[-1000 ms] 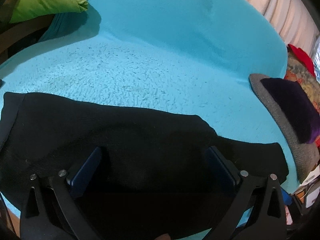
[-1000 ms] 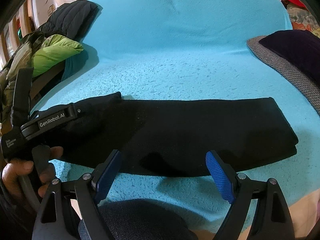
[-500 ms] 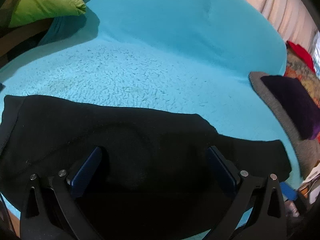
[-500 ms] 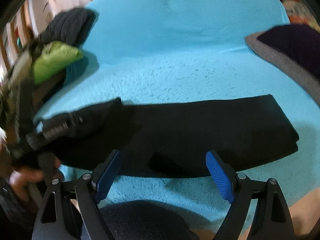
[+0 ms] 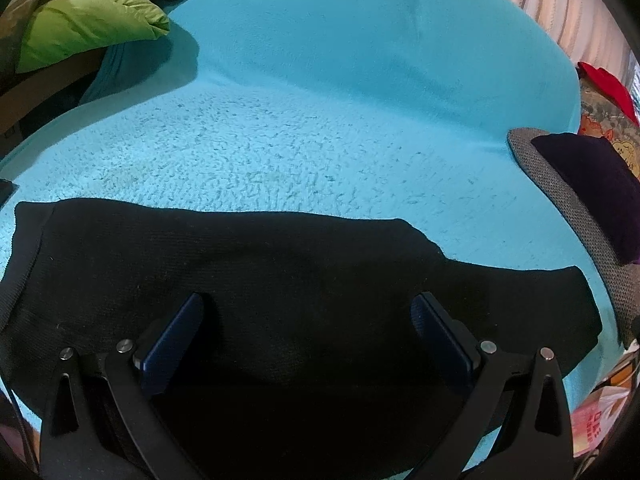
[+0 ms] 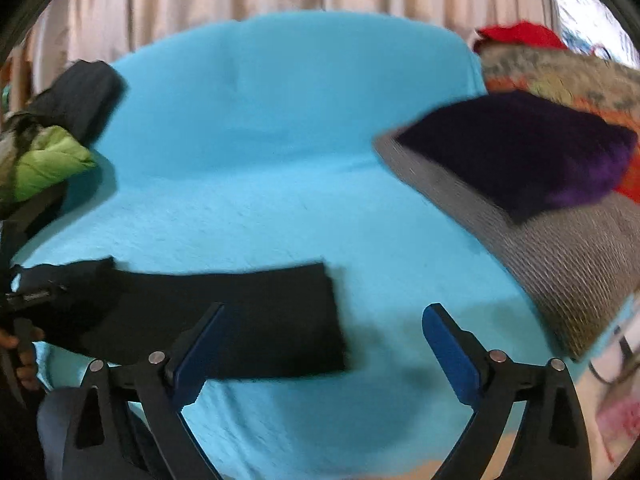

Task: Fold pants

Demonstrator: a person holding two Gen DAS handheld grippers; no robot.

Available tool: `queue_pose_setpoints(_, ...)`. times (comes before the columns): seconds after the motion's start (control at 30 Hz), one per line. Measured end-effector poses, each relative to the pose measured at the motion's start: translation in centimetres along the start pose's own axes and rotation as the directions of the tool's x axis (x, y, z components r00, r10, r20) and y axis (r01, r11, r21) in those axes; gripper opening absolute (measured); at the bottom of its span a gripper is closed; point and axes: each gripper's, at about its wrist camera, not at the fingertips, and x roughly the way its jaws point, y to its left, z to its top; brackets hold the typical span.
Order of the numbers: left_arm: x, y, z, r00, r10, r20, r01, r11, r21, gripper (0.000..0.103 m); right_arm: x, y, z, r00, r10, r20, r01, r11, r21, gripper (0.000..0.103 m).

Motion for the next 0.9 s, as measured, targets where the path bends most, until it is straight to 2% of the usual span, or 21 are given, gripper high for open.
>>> queue_pose_setpoints(0.1,0.0,0.0,0.0,1.000,0.003,0.003,-0.003,1.000,-0.001,0.103,0.8,-2.0,-0.9,0.997,0.031,-0.065,-0.024,0.995,0.095,0.097)
queue_pose_setpoints(0.2,0.1,-0.3,-0.2,1.000,0.017,0.003,-0.017,1.000,0.012,0.103,1.6,-4.4,-1.9,0.981,0.171,-0.092,-0.140,0.951,0.276,0.091)
queue_pose_setpoints(0.23,0.1,-0.3,-0.2,1.000,0.020,0.004,-0.020,1.000,0.015,0.103,2.0,-5.5,-2.3,0.967,0.241,-0.088,-0.193,0.909,0.371,0.087)
queue_pose_setpoints(0.27,0.1,-0.3,-0.2,1.000,0.022,0.005,-0.022,1.000,0.017,0.103,2.4,-6.6,-2.8,0.947,0.313,-0.071,-0.245,0.848,0.471,0.083)
queue_pose_setpoints(0.3,0.1,-0.3,-0.2,1.000,0.021,0.006,-0.021,1.000,0.016,0.103,2.9,-7.8,-3.4,0.924,0.379,-0.046,-0.287,0.769,0.571,0.081)
queue_pose_setpoints(0.33,0.0,-0.3,-0.2,1.000,0.020,0.008,-0.020,1.000,0.013,0.103,3.3,-8.6,-3.8,0.909,0.417,-0.027,-0.306,0.709,0.636,0.079)
queue_pose_setpoints(0.37,0.0,-0.3,-0.2,1.000,0.019,0.011,-0.019,1.000,0.009,0.103,3.9,-9.8,-4.6,0.887,0.462,-0.006,-0.316,0.615,0.722,0.076)
queue_pose_setpoints(0.43,0.1,-0.2,-0.3,1.000,0.019,0.018,-0.019,1.000,0.004,0.103,4.8,-10.7,-5.6,0.861,0.509,0.006,-0.304,0.504,0.808,0.074)
queue_pose_setpoints(0.47,0.2,-0.2,-0.2,1.000,0.019,0.020,-0.019,1.000,0.004,0.103,5.2,-10.8,-6.0,0.847,0.531,0.004,-0.300,0.472,0.829,0.073)
queue_pose_setpoints(0.63,0.3,-0.4,-0.2,0.999,0.036,0.020,-0.036,0.999,0.010,0.103,6.7,-8.9,-5.8,0.798,0.603,-0.003,-0.336,0.449,0.828,0.073)
queue_pose_setpoints(0.67,0.4,-0.4,-0.2,0.999,0.038,0.019,-0.038,0.999,0.011,0.103,7.3,-8.5,-5.8,0.789,0.614,-0.008,-0.336,0.443,0.831,0.070)
queue_pose_setpoints(0.73,0.3,-0.5,-0.2,0.999,0.040,0.019,-0.040,0.999,0.012,0.103,8.2,-8.3,-6.0,0.797,0.604,-0.020,-0.314,0.442,0.840,0.063)
queue_pose_setpoints(0.8,0.3,-0.5,-0.2,0.999,0.037,0.019,-0.038,0.999,0.010,0.103,9.0,-8.0,-6.1,0.797,0.603,0.001,-0.319,0.421,0.849,0.055)
queue_pose_setpoints(0.87,0.3,-0.4,-0.2,0.999,0.035,0.019,-0.035,0.999,0.008,0.103,9.3,-8.1,-5.9,0.821,0.571,-0.004,-0.306,0.446,0.841,0.040)
queue_pose_setpoints(0.9,0.3,-0.4,-0.2,0.999,0.034,0.019,-0.034,0.999,0.007,0.103,9.4,-8.2,-5.8,0.830,0.558,-0.009,-0.300,0.460,0.836,0.037)
